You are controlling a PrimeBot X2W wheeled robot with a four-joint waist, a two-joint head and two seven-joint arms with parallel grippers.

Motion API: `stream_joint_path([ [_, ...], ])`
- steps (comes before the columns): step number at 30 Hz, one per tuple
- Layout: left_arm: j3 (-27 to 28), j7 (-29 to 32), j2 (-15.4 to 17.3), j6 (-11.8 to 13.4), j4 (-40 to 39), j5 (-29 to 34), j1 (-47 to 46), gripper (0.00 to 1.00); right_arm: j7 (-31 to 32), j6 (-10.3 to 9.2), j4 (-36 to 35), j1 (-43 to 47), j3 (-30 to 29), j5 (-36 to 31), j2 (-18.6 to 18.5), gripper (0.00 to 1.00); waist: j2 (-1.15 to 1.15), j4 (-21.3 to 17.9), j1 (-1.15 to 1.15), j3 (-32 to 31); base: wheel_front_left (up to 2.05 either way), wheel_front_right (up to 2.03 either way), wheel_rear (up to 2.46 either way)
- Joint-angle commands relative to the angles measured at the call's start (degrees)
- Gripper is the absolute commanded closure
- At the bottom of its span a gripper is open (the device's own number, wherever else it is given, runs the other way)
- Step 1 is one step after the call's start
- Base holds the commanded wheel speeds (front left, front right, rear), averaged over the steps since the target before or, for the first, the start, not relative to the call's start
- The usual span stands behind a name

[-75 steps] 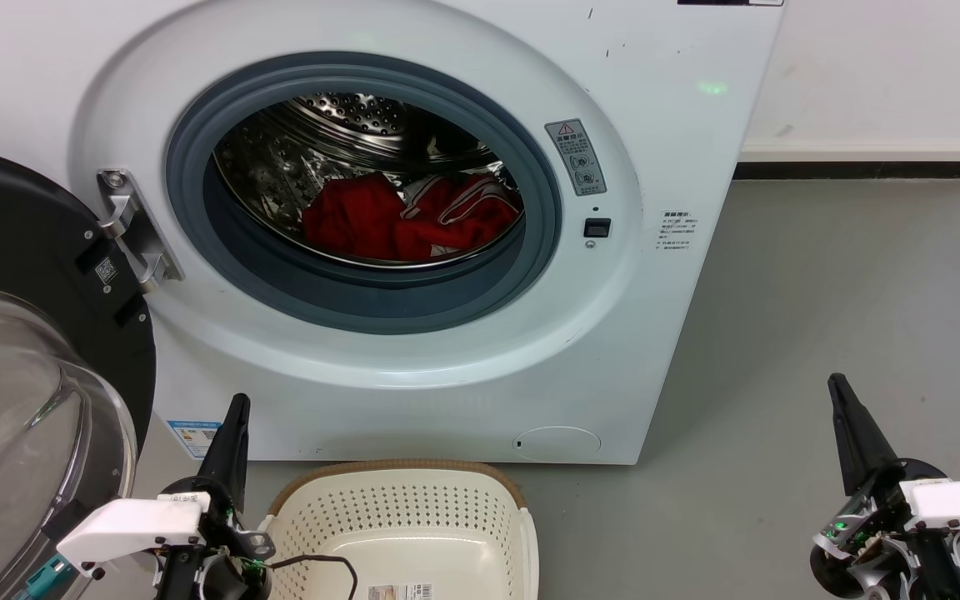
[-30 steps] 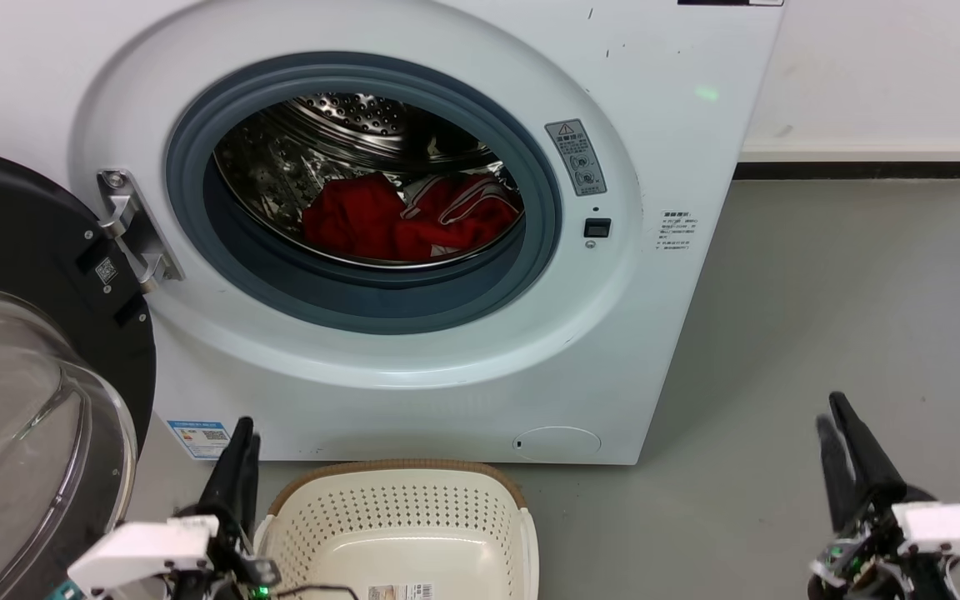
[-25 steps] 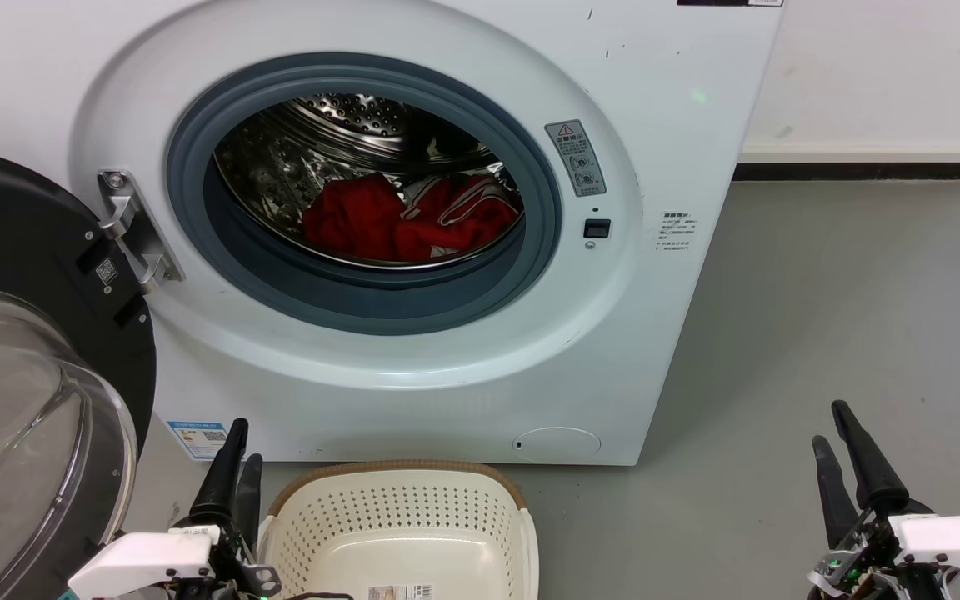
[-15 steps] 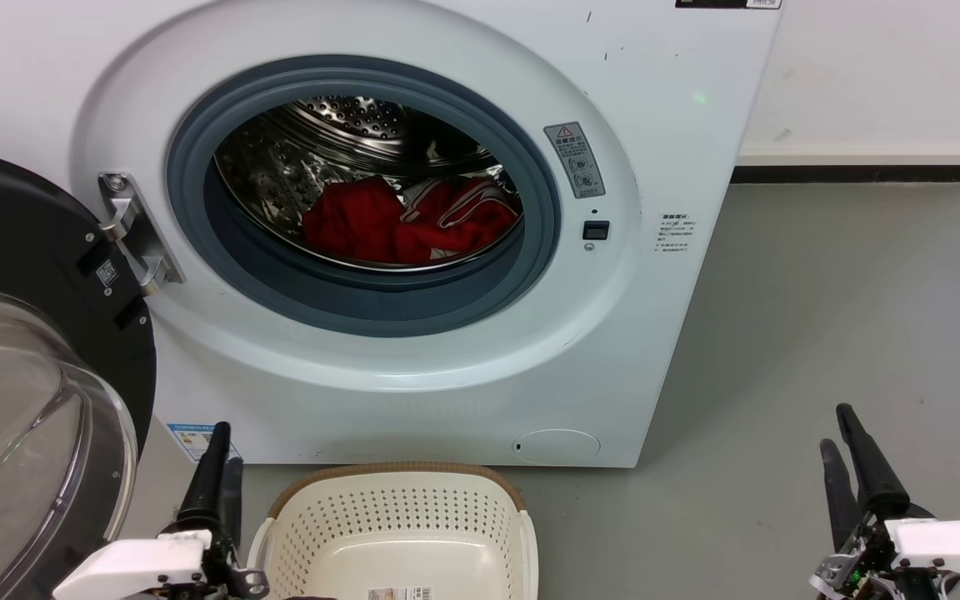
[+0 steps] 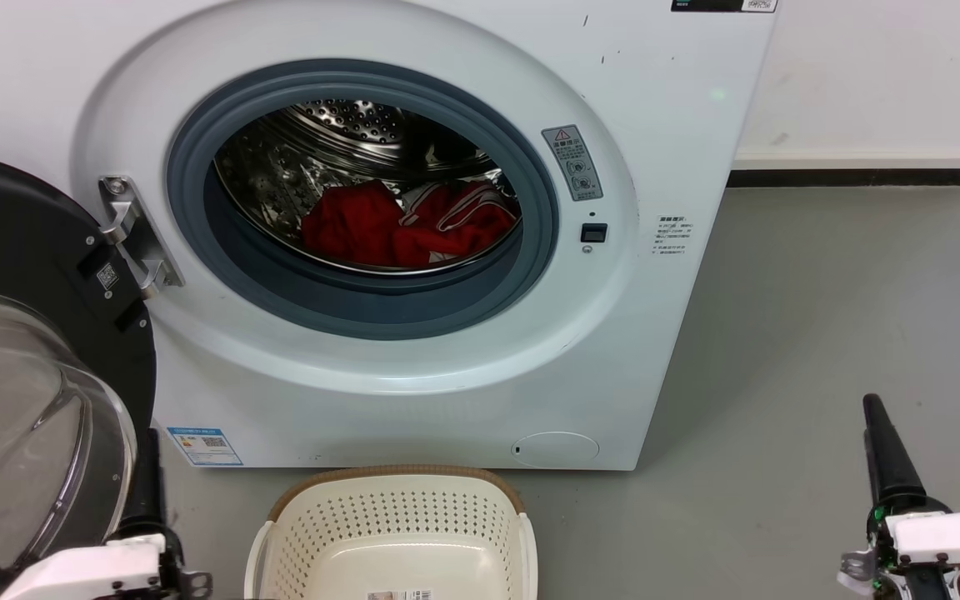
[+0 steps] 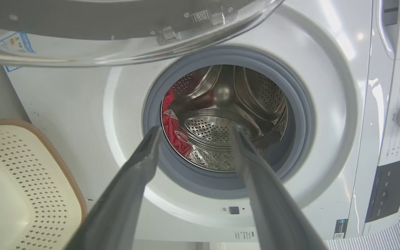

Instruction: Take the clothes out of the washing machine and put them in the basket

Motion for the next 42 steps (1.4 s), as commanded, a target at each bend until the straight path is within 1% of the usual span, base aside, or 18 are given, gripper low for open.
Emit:
stream_joint_path([
  [1,1.21,-0.57,0.19,0.22,-1.65,1.94,-0.99,0.0,-0.57,0.01,-1.74,-0.7,-0.37,-2.97,-0.29,0.0,0.0,-0.01,0.0,-0.01,0.0,0.0,0.0],
  [4,2.39,-1.21,0.2,1.27,-3.75,6.06,-1.19,0.0,-1.24,0.01,-3.4,-0.73,-0.52,-8.38,-0.29,0.0,0.0,-0.04,0.0,-0.02,0.0,0.0,0.0],
  [6,2.3,-1.64,0.2,2.45,-5.41,8.86,-1.05,0.0,-1.65,0.01,-4.85,-0.71,-0.57,-12.48,-0.3,0.0,0.0,-0.06,0.0,-0.02,0.0,0.0,0.0],
  [11,-0.19,-2.67,0.21,4.56,-10.41,15.54,-0.02,0.0,-2.67,0.01,-9.13,-0.45,0.41,-23.53,-0.3,0.0,0.0,-0.07,0.0,0.01,0.0,0.0,0.0],
  [13,-1.68,-3.06,0.21,5.36,-11.96,17.93,0.54,0.0,-3.1,0.01,-10.57,-0.28,0.63,-27.0,-0.3,0.0,0.0,-0.09,0.0,0.0,0.0,0.0,0.0],
  [16,-3.11,-3.67,0.23,6.54,-14.02,19.76,1.13,0.0,-3.65,0.02,-11.92,0.03,0.94,-30.53,-0.3,0.0,0.0,-0.17,0.0,-0.03,0.0,0.0,0.0],
  [19,-3.92,-4.22,0.23,6.57,-15.65,22.84,1.87,0.0,-4.22,0.01,-12.81,0.24,1.01,-33.1,-0.31,0.0,0.0,-0.29,0.0,-0.09,0.0,0.0,0.0],
  [30,-8.47,-6.14,0.25,8.32,-19.7,39.7,3.55,0.0,-6.13,0.01,-16.01,1.09,2.44,-45.11,-0.31,0.0,0.0,-0.73,0.0,-0.2,0.0,0.0,0.0],
  [32,-9.27,-6.46,0.25,8.64,-19.94,41.64,3.84,0.0,-6.48,0.01,-16.47,1.26,2.73,-47.32,-0.32,0.0,0.0,-0.76,0.0,-0.23,0.0,0.0,0.0],
  [34,-9.47,-6.8,0.26,9.52,-20.01,42.52,4.07,0.0,-6.83,0.01,-16.9,1.55,3.04,-49.53,-0.32,0.0,0.0,-0.76,0.0,-0.28,0.0,0.0,0.0],
  [38,-10.22,-7.42,0.25,9.5,-19.99,46.59,4.7,0.0,-7.46,0.01,-17.28,2.06,3.39,-53.67,-0.32,0.0,0.0,-0.76,0.0,-0.39,0.0,0.0,0.0],
  [42,-11.21,-8.05,0.59,9.82,-18.83,51.94,5.44,0.0,-8.07,0.01,-16.53,2.89,3.18,-56.69,-0.32,0.0,0.0,-0.72,0.0,-0.57,0.0,0.0,0.0],
])
